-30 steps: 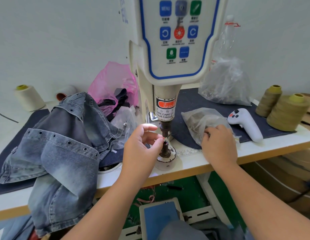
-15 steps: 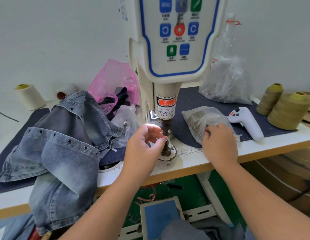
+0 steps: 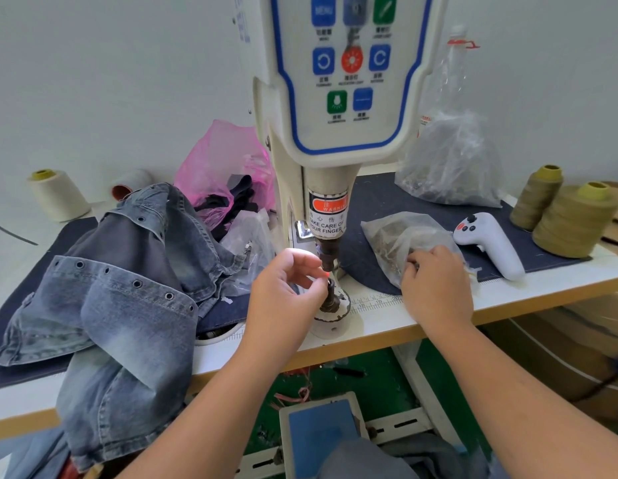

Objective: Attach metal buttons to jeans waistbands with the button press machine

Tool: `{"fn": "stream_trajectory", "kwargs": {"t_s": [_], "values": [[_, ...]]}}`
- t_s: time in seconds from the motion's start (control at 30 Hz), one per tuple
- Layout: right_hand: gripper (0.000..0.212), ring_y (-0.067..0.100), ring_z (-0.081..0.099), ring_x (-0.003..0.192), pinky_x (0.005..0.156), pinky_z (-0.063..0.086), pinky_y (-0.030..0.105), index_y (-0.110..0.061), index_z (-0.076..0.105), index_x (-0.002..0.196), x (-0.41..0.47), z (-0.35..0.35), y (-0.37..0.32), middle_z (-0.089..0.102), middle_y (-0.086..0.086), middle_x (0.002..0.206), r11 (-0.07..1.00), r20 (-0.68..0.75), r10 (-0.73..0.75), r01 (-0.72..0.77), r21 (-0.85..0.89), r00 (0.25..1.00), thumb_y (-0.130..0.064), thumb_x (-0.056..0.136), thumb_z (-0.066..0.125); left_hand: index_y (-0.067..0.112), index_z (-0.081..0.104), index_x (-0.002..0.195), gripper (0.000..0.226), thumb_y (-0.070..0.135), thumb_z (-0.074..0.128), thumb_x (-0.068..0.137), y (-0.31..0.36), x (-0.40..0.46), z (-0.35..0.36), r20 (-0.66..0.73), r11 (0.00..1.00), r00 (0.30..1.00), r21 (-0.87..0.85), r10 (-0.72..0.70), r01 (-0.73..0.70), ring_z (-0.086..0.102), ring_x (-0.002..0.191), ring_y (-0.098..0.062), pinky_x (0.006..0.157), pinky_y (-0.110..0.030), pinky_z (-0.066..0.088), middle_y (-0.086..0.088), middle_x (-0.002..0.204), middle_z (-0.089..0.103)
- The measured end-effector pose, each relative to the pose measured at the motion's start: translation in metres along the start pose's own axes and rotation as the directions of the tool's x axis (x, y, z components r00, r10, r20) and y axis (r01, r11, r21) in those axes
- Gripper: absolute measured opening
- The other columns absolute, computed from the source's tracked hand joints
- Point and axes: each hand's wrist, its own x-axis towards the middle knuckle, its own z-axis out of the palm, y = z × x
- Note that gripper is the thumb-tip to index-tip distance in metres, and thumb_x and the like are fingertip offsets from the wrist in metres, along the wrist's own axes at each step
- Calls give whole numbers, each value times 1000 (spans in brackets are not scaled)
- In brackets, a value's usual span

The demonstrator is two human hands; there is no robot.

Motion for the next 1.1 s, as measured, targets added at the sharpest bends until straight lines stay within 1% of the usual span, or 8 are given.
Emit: {"fn": "stream_trajectory", "kwargs": {"t_s": [0.1, 0.23, 0.4, 0.57, 0.63, 0.8, 0.97, 1.1], "values": [[23, 20, 47, 90, 78, 48, 41, -13, 72, 97, 1, 0, 0, 51, 2, 91, 1000, 6, 2, -2, -5, 1000, -22, 98, 51, 26, 65, 89, 20, 7, 71, 84, -1, 1, 0, 5, 999, 1000, -22, -23, 23, 59, 71, 4, 64, -9, 48, 19, 82, 69], [22, 20, 46, 89, 77, 48, 41, -13, 72, 96, 0, 0, 0, 52, 2, 91, 1000, -7, -2, 2, 7, 1000, -21, 98, 51, 25, 65, 90, 22, 5, 71, 83, -2, 2, 0, 21, 995, 997, -63, -73, 74, 60, 70, 0, 66, -17, 54, 14, 82, 70], [22, 20, 45, 88, 75, 46, 39, -13, 71, 93, 1, 1, 1, 51, 1, 89, 1000, -3, -1, 1, 5, 1000, -21, 97, 50, 21, 66, 91, 22, 1, 70, 83, 0, 3, 0, 33, 984, 992, -131, -119, 122, 61, 70, -5, 65, -16, 54, 4, 84, 72], [22, 20, 44, 88, 76, 46, 40, -13, 71, 93, 1, 1, 1, 50, 2, 89, 1000, 2, 0, 0, 3, 1000, -20, 97, 50, 20, 66, 92, 22, 0, 69, 84, 1, 4, 0, 39, 979, 991, -151, -129, 134, 62, 72, -9, 66, -17, 54, 0, 85, 73], [22, 20, 44, 88, 76, 46, 41, -12, 71, 93, 1, 1, 1, 50, 2, 89, 1000, 2, 2, -2, 3, 1000, -20, 97, 51, 19, 65, 92, 23, -2, 70, 83, 1, 4, -1, 42, 974, 989, -172, -142, 147, 63, 72, -8, 66, -17, 54, 1, 82, 73], [22, 19, 43, 88, 76, 47, 42, -12, 71, 93, 1, 1, 0, 50, 2, 89, 1000, 7, 0, 0, 1, 1000, -20, 97, 51, 18, 65, 91, 24, -4, 69, 83, 2, 6, -1, 55, 971, 988, -185, -142, 150, 63, 69, -4, 67, -16, 55, 13, 73, 70], [21, 19, 42, 88, 76, 46, 41, -12, 70, 92, 0, 0, 0, 50, 2, 89, 1000, -1, -3, 3, 9, 1000, -19, 97, 51, 18, 64, 90, 24, -4, 69, 82, 2, 5, -1, 51, 974, 990, -175, -135, 142, 63, 70, -5, 69, -21, 56, 14, 72, 70], [22, 19, 41, 88, 77, 45, 41, -11, 70, 92, 0, 0, 1, 49, 2, 89, 1000, -2, -10, 10, 5, 1000, -19, 97, 50, 18, 64, 89, 25, -6, 68, 82, 1, 7, 1, 48, 972, 989, -188, -138, 144, 61, 69, -4, 66, -18, 55, 14, 69, 69]]}}
